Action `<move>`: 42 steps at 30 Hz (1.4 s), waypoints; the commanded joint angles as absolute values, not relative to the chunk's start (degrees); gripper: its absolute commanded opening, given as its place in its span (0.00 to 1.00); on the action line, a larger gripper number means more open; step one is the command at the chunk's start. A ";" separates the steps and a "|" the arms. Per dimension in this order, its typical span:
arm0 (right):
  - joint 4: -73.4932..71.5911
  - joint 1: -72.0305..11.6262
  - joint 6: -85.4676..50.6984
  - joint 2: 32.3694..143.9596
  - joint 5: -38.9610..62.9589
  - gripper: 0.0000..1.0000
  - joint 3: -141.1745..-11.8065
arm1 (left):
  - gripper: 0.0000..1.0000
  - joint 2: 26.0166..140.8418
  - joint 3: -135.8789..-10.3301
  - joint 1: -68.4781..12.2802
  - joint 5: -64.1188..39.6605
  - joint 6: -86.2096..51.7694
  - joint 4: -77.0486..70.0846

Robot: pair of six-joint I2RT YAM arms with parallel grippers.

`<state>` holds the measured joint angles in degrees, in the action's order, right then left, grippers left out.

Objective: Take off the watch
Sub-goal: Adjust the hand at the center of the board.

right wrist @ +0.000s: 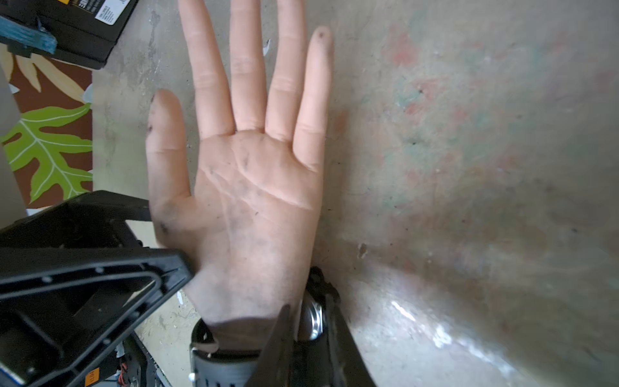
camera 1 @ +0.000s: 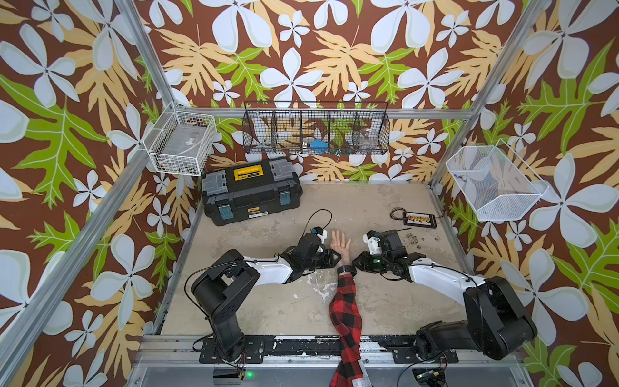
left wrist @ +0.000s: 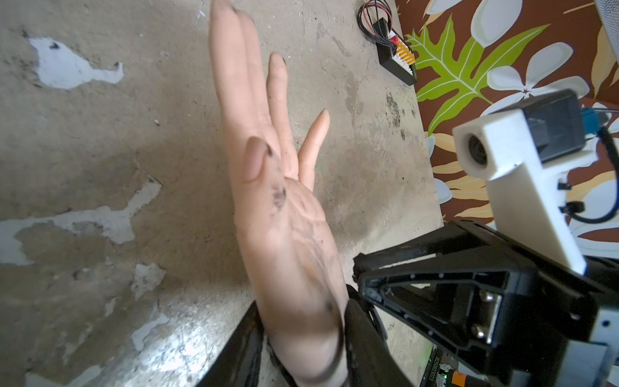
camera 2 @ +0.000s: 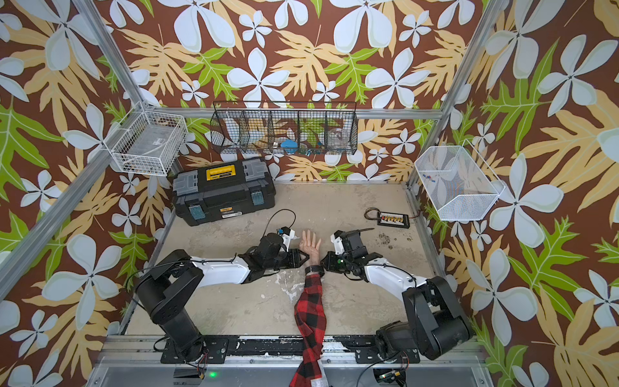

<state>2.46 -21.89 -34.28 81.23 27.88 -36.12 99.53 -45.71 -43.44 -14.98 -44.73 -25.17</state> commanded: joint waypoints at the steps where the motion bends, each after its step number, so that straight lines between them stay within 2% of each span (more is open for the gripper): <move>1: -1.83 -22.02 -35.26 82.47 33.05 0.16 -35.47 | 0.38 99.76 -45.49 -43.33 -16.09 -44.58 -28.05; 9: -8.53 -22.06 -37.39 84.94 39.55 0.13 -34.69 | 0.32 98.19 -41.02 -42.07 -17.11 -44.64 -31.72; 15: -15.66 -22.06 -40.14 85.96 46.15 0.14 -33.59 | 0.31 91.24 -36.12 -40.94 -15.96 -45.09 -34.10; 19: -10.72 -22.04 -37.89 84.30 40.96 0.17 -33.88 | 0.31 88.64 -35.77 -40.87 -15.20 -44.56 -33.93; 23: -3.65 -21.92 -35.66 82.70 32.63 0.23 -34.72 | 0.31 91.54 -38.16 -40.87 -16.04 -44.21 -32.08; 27: -1.61 -21.94 -35.01 81.45 30.29 0.25 -35.10 | 0.32 94.40 -38.77 -40.87 -16.65 -44.82 -32.42; 34: -0.47 -21.97 -34.90 80.11 30.15 0.26 -35.58 | 0.37 96.76 -37.07 -40.35 -17.03 -45.25 -34.93; 39: 0.67 -22.00 -35.22 78.48 29.97 0.26 -36.09 | 0.46 95.91 -36.02 -39.65 -16.75 -45.44 -34.92; 42: 1.58 -21.98 -35.61 77.19 29.97 0.30 -36.36 | 0.53 93.98 -35.69 -39.07 -16.09 -44.96 -33.77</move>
